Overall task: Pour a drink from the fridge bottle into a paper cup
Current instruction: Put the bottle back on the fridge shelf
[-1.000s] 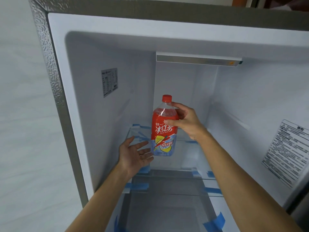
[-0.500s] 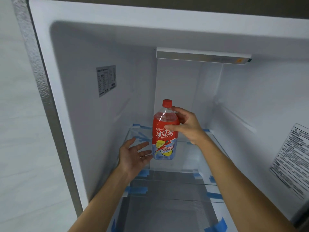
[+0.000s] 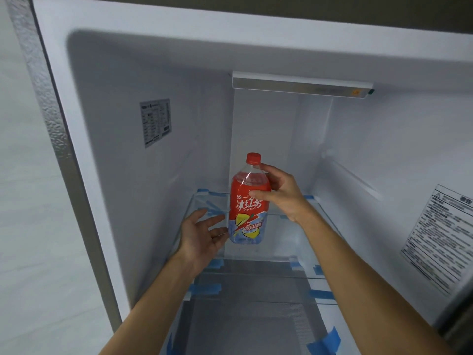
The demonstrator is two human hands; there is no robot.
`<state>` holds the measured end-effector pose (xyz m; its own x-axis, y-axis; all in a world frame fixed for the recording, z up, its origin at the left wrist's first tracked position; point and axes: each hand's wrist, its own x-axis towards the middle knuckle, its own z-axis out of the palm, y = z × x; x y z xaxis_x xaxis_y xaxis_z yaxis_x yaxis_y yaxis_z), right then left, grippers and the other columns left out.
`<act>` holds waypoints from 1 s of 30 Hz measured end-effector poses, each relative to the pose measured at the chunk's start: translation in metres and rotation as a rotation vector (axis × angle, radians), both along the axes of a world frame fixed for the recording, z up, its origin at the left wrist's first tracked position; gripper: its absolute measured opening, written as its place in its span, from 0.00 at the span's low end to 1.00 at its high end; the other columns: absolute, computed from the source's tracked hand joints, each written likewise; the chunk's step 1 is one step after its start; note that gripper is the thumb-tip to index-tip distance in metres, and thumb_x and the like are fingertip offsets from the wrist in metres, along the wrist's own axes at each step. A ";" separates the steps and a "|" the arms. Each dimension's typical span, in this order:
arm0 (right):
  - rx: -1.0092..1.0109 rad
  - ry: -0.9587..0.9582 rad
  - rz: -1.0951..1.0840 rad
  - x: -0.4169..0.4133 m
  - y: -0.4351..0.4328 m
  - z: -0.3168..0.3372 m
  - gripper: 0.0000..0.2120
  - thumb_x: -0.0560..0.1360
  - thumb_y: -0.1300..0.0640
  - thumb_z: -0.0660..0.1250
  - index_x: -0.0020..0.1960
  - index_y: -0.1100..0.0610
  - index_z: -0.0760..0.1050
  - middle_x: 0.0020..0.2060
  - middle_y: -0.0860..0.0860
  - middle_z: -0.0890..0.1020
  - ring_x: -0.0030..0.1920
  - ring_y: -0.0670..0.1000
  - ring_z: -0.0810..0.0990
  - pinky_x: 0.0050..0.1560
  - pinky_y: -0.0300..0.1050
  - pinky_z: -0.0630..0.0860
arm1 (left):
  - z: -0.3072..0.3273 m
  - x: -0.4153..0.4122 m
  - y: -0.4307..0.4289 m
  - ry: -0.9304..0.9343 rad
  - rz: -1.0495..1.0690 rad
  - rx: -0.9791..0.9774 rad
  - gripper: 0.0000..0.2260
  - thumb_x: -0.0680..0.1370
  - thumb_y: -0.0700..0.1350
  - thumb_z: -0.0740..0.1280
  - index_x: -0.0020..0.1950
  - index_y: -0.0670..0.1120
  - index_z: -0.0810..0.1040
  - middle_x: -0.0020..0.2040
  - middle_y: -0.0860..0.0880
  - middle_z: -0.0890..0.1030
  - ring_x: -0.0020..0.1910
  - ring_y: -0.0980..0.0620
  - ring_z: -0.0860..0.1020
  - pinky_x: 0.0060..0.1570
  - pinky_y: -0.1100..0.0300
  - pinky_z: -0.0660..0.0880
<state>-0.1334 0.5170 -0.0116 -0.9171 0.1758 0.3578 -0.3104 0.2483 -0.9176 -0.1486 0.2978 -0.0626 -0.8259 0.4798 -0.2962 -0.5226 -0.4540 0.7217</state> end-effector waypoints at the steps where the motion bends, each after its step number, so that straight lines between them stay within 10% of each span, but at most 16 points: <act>1: -0.002 -0.006 -0.004 0.000 -0.001 0.000 0.36 0.61 0.56 0.80 0.67 0.52 0.75 0.57 0.51 0.84 0.56 0.52 0.84 0.50 0.48 0.83 | 0.002 0.001 -0.001 0.010 -0.005 -0.007 0.23 0.82 0.55 0.58 0.66 0.38 0.75 0.64 0.34 0.77 0.64 0.37 0.76 0.57 0.49 0.77; 9: 0.161 -0.094 -0.073 0.012 -0.012 0.005 0.35 0.69 0.54 0.77 0.73 0.48 0.68 0.63 0.47 0.79 0.62 0.50 0.79 0.55 0.45 0.81 | 0.017 0.018 -0.002 0.257 -0.046 -0.294 0.19 0.83 0.51 0.58 0.70 0.42 0.72 0.69 0.38 0.74 0.64 0.41 0.75 0.64 0.48 0.73; 17: 0.540 -0.348 -0.251 0.051 -0.042 0.018 0.41 0.74 0.50 0.73 0.79 0.54 0.54 0.72 0.54 0.71 0.71 0.56 0.70 0.68 0.55 0.70 | 0.030 0.035 -0.017 1.020 -0.366 -0.911 0.20 0.84 0.51 0.60 0.75 0.49 0.67 0.69 0.50 0.74 0.64 0.52 0.73 0.59 0.61 0.65; 21: 0.725 -0.483 -0.237 0.084 -0.061 0.008 0.37 0.76 0.49 0.72 0.78 0.54 0.56 0.74 0.54 0.69 0.72 0.55 0.69 0.70 0.50 0.67 | 0.023 0.032 -0.038 1.264 -0.468 -1.241 0.30 0.74 0.64 0.62 0.74 0.55 0.65 0.70 0.47 0.75 0.64 0.45 0.76 0.64 0.48 0.74; 30: 1.052 -0.801 -0.309 0.174 -0.116 -0.035 0.46 0.74 0.36 0.68 0.81 0.51 0.47 0.76 0.57 0.61 0.73 0.59 0.66 0.69 0.54 0.69 | 0.011 0.068 -0.085 1.528 -0.566 -1.445 0.31 0.74 0.59 0.68 0.71 0.46 0.66 0.64 0.43 0.74 0.62 0.41 0.74 0.60 0.45 0.75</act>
